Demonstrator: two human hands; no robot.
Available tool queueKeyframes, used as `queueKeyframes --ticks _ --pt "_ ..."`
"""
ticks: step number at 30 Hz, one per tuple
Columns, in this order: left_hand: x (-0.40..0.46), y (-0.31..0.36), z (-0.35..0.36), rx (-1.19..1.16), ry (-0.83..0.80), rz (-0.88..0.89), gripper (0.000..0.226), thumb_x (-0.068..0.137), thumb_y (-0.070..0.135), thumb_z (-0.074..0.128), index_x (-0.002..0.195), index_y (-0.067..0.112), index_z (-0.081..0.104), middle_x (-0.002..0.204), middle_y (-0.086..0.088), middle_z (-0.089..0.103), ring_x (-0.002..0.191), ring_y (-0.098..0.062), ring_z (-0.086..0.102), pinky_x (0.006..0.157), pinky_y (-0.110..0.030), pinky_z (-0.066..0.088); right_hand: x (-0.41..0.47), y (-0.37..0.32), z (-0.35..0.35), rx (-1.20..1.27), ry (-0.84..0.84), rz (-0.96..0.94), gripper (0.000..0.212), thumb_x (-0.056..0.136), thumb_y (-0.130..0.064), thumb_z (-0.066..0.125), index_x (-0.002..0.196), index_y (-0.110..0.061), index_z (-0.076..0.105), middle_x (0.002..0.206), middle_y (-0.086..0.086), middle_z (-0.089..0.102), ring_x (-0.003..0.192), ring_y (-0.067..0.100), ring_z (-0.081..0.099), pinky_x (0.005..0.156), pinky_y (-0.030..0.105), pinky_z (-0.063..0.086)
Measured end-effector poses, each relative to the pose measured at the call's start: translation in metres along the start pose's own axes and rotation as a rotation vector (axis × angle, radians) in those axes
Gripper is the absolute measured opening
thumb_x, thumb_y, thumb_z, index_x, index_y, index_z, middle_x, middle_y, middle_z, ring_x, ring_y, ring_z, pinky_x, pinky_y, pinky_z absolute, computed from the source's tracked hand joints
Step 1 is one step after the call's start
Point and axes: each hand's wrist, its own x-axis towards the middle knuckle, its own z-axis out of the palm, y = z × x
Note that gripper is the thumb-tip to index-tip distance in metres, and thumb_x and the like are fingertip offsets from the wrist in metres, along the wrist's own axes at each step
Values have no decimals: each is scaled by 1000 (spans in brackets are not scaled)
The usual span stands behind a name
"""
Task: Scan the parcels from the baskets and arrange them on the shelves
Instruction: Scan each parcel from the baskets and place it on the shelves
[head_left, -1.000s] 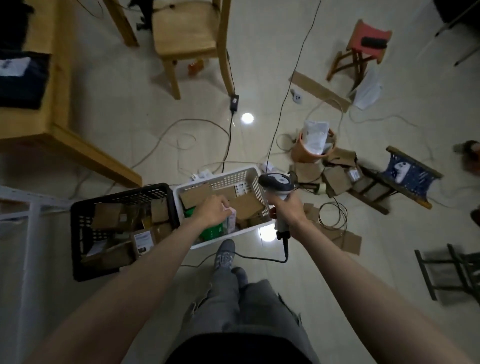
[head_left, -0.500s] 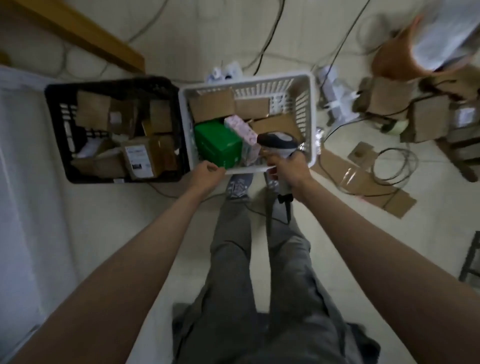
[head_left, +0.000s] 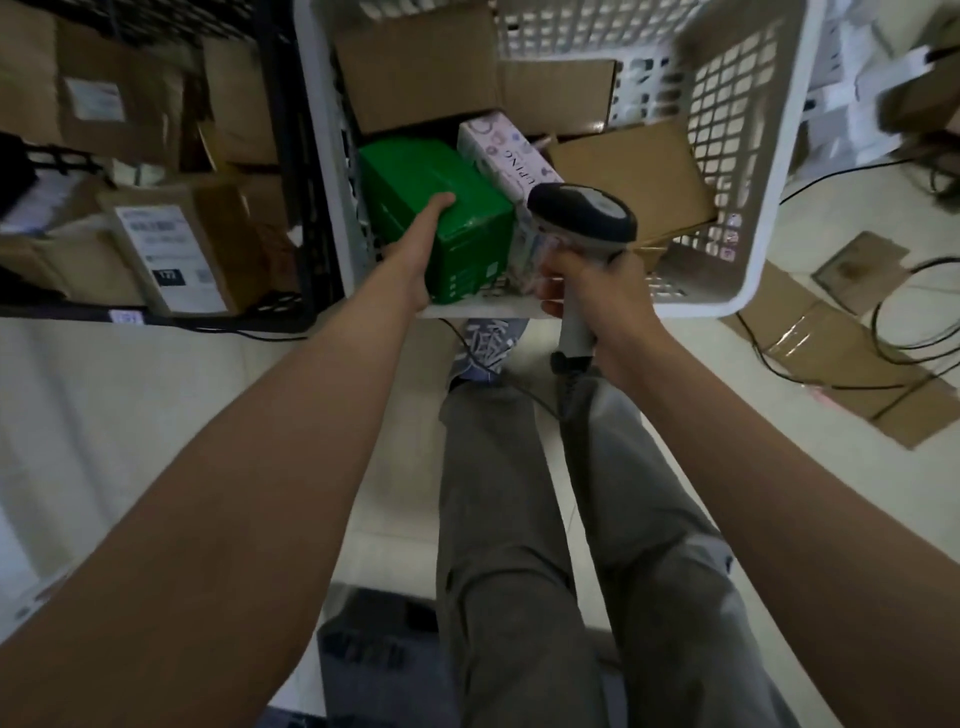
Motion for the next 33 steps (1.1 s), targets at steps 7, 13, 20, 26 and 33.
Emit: queueKeyframes --ticks 7,13,20,26,33 --pt "-67 -11 -11 -139 -62 -1 33 84 47 76 101 20 69 75 -3 78 63 -18 75 49 -30 57 -45 -25 -14 1 41 10 12 94 -3 64 105 -1 66 84 12 69 66 21 62 65 36 53" --pt "-216 -16 -34 -280 -138 43 44 86 48 74 121 23 68 107 -5 77 93 -26 75 73 -35 62 -137 -91 -25 -89 -14 -61 31 95 -4 63 126 0 60 99 16 71 76 18 70 72 33 59" --pt "-379 -6 -59 -506 -447 261 52 93 46 61 140 23 57 137 -8 64 121 -27 64 93 -42 56 -261 -188 -24 -144 -189 -269 37 94 -6 67 130 -14 61 117 14 72 102 30 70 81 46 62" --pt "-457 4 -62 -515 -589 427 62 99 42 60 153 17 41 152 -14 48 141 -34 45 117 -53 33 -347 -239 -29 -284 -233 -503 40 89 -17 77 127 -15 65 116 3 74 105 17 70 82 28 57" --pt "-530 9 -85 -327 -408 680 60 90 40 67 145 20 51 137 0 64 126 -19 62 106 -40 48 -417 -242 -27 -307 -206 -696 54 87 -9 78 136 -10 56 129 8 67 120 26 63 104 47 52"
